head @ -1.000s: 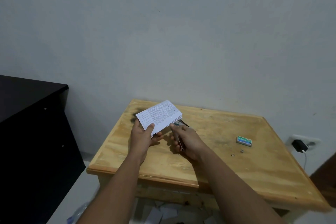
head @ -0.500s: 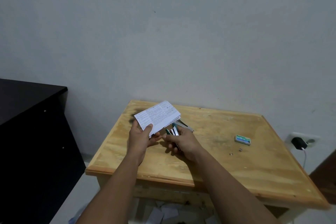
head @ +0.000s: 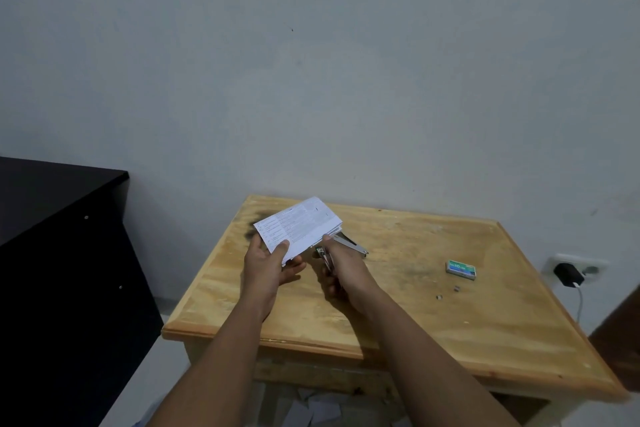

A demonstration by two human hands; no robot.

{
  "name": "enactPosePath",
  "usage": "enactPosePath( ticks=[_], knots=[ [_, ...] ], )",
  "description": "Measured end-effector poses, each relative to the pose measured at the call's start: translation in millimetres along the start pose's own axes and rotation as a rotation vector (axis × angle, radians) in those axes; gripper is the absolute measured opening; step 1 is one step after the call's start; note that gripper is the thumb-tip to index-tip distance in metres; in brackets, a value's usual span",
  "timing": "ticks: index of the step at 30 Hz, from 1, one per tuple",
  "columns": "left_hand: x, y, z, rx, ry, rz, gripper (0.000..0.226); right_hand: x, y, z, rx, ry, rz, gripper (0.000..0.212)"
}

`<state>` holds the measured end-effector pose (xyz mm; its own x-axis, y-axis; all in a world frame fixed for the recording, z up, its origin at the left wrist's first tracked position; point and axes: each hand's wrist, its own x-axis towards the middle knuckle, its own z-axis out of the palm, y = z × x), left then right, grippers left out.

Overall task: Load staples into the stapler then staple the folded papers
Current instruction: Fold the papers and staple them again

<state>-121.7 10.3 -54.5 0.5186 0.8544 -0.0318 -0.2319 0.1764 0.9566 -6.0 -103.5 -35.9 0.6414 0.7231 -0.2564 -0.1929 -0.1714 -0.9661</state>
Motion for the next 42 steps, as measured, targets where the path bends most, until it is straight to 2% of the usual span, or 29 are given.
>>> enactPosePath(
  ticks=[3,10,16,19,25,30,42],
  knots=[
    [0,-2,2,0.063,-0.016,0.021,0.047,-4,-1,-5,0.027,-0.050,-0.015,0.043],
    [0,-5,3,0.116,-0.032,0.049,0.050,-7,-3,-10,0.042,-0.078,-0.013,0.045],
    [0,-4,3,0.131,-0.064,0.053,0.047,0,0,-14,0.261,-0.119,0.046,0.034],
    [2,-4,1,0.118,-0.080,0.038,0.045,3,-1,-16,0.312,-0.142,0.054,0.035],
    [2,-3,2,0.137,-0.101,0.038,0.044,9,0,-18,0.325,-0.165,0.083,0.043],
    [2,-4,2,0.134,-0.103,0.042,0.044,8,0,-17,0.351,-0.133,0.086,0.031],
    [-1,-3,4,0.169,-0.107,0.053,0.043,7,0,-18,0.378,-0.161,0.111,0.022]
  ],
)
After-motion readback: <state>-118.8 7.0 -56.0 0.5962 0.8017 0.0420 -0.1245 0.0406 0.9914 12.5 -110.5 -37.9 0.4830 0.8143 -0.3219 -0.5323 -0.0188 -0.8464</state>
